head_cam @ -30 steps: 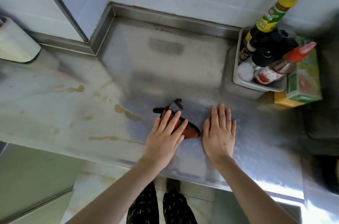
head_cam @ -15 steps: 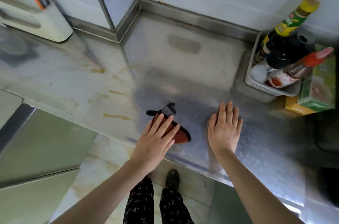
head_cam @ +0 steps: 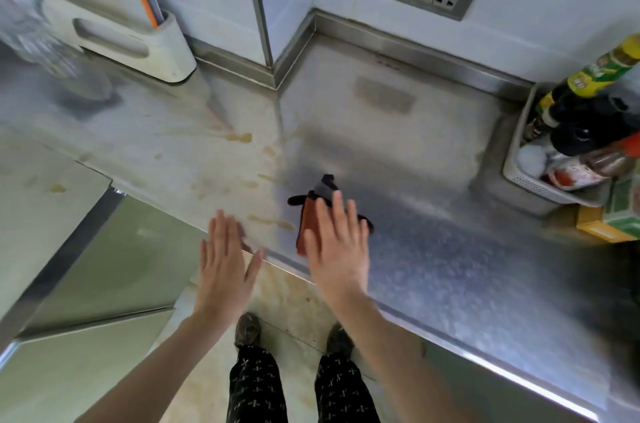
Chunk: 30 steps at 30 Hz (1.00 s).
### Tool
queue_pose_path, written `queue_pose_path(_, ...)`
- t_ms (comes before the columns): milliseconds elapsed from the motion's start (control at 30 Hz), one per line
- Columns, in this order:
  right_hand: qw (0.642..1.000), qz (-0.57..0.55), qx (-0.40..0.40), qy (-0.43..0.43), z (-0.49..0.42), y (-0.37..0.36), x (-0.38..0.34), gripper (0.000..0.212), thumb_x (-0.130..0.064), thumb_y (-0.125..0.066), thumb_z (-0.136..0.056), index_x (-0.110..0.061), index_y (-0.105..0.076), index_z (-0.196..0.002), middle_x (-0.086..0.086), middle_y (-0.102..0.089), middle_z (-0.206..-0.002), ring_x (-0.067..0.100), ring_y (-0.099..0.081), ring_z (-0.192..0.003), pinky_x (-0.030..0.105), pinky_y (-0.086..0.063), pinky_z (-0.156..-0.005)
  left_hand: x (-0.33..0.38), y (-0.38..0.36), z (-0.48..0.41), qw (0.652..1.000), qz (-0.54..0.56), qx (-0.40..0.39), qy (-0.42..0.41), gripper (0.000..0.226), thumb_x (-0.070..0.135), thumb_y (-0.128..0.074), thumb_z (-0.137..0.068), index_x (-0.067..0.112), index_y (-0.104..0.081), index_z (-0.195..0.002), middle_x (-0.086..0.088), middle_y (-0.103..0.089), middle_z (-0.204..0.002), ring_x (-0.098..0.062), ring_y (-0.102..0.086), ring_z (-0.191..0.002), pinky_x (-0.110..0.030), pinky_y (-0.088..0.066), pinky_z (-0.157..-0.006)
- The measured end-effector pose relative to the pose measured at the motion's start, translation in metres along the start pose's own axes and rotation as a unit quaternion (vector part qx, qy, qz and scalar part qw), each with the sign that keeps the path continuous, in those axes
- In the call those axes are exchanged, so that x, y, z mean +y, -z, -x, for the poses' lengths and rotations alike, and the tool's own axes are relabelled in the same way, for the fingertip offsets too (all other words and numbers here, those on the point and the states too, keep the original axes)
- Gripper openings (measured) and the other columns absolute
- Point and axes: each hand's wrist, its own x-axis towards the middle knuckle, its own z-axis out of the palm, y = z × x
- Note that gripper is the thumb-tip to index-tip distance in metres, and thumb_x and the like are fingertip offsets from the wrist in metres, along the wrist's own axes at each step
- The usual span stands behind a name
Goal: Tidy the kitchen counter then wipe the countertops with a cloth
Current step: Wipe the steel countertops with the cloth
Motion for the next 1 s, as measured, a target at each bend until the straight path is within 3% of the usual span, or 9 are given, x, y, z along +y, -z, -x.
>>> queue_pose_path(133,0.998,0.054,0.004,-0.028,-0.011,-0.034,-0.022,0.055,-0.04,-0.021,-0.098,-0.022,-0.011,-0.149,0.002,-0.009,-0.157,0.028,-0.01,-0.144,0.047,-0.012,-0.113,-0.036,0.017,-0.024,0.997,-0.008,-0.014,0.071,0.115,0.08,-0.03,-0.073,0.0,0.007,-0.145,-0.016,0.012,-0.155,-0.024,0.012,-0.144,-0.043,0.0,-0.116)
queue_pose_path(233,0.987,0.045,0.071,-0.134,0.014,-0.037,-0.003,0.058,-0.035,-0.026,-0.096,-0.013,-0.015,-0.148,0.008,-0.019,-0.155,0.032,-0.022,-0.141,0.047,-0.022,-0.11,-0.045,0.024,-0.035,0.995,-0.012,-0.047,0.082,0.128,0.083,-0.039,-0.063,-0.001,0.011,-0.144,-0.016,0.014,-0.155,-0.026,0.013,-0.144,-0.042,0.001,-0.117)
queue_pose_path(400,0.944,-0.025,0.123,-0.307,0.025,-0.045,-0.028,0.063,-0.034,-0.024,-0.094,-0.002,-0.009,-0.146,0.018,-0.019,-0.154,0.035,-0.022,-0.141,0.051,-0.026,-0.111,-0.053,0.025,-0.036,0.995,-0.015,-0.075,0.061,0.134,0.093,-0.009,-0.052,-0.002,0.012,-0.143,-0.018,0.015,-0.154,-0.029,0.014,-0.143,-0.043,0.001,-0.116)
queue_pose_path(467,0.957,-0.025,0.112,-0.265,0.012,-0.055,-0.062,0.061,-0.033,-0.023,-0.095,-0.004,-0.01,-0.147,0.015,-0.015,-0.155,0.031,-0.017,-0.142,0.047,-0.021,-0.114,-0.062,0.026,-0.036,0.996,-0.03,-0.079,0.034,0.129,0.092,0.002,-0.053,0.001,0.013,-0.144,-0.015,0.018,-0.154,-0.026,0.016,-0.143,-0.043,0.003,-0.116)
queue_pose_path(567,0.995,-0.001,0.032,-0.095,-0.015,-0.071,-0.111,0.056,-0.036,-0.014,-0.096,-0.017,-0.005,-0.148,0.0,-0.003,-0.155,0.021,-0.001,-0.143,0.041,-0.003,-0.113,-0.086,0.03,-0.037,0.997,-0.045,-0.062,-0.031,0.113,0.085,0.003,-0.067,0.005,0.0,-0.147,-0.012,0.005,-0.157,-0.024,0.004,-0.145,-0.045,-0.001,-0.115)
queue_pose_path(667,0.997,0.043,-0.025,0.063,-0.035,-0.07,-0.123,0.052,-0.037,-0.016,-0.098,-0.025,-0.01,-0.148,-0.006,-0.007,-0.156,0.018,-0.004,-0.144,0.039,-0.002,-0.114,-0.116,0.043,-0.049,0.995,-0.057,-0.036,-0.069,0.098,0.078,-0.008,-0.077,0.01,-0.007,-0.148,-0.007,-0.002,-0.157,-0.023,-0.001,-0.144,-0.046,-0.005,-0.114)
queue_pose_path(733,0.993,0.064,-0.056,0.083,-0.042,-0.062,-0.105,0.051,-0.035,-0.017,-0.1,-0.031,0.006,-0.145,-0.011,0.01,-0.154,0.013,0.008,-0.143,0.035,-0.001,-0.117,-0.132,0.058,-0.068,0.996,-0.062,-0.037,-0.058,0.101,0.079,-0.011,-0.074,0.011,0.0,-0.148,-0.006,0.008,-0.157,-0.021,0.008,-0.144,-0.043,0.001,-0.114)
queue_pose_path(900,0.97,0.005,0.071,-0.232,-0.054,-0.042,-0.067,0.061,-0.029,-0.028,-0.099,-0.01,0.001,-0.149,0.008,-0.003,-0.158,0.021,-0.005,-0.145,0.038,-0.009,-0.119,-0.15,0.071,-0.106,0.988,-0.105,-0.086,-0.07,0.11,0.084,0.002,-0.065,0.007,0.018,-0.142,-0.009,0.021,-0.153,-0.02,0.02,-0.14,-0.043,0.003,-0.116)
queue_pose_path(1000,0.971,-0.016,0.074,-0.228,-0.07,-0.058,-0.103,0.06,-0.024,-0.03,-0.098,-0.009,0.0,-0.149,0.007,-0.001,-0.158,0.021,-0.001,-0.146,0.036,-0.001,-0.118,-0.151,0.066,-0.107,0.988,-0.098,-0.093,-0.075,0.107,0.084,0.006,-0.064,0.008,0.025,-0.137,-0.007,0.029,-0.148,-0.019,0.024,-0.138,-0.043,0.006,-0.115)
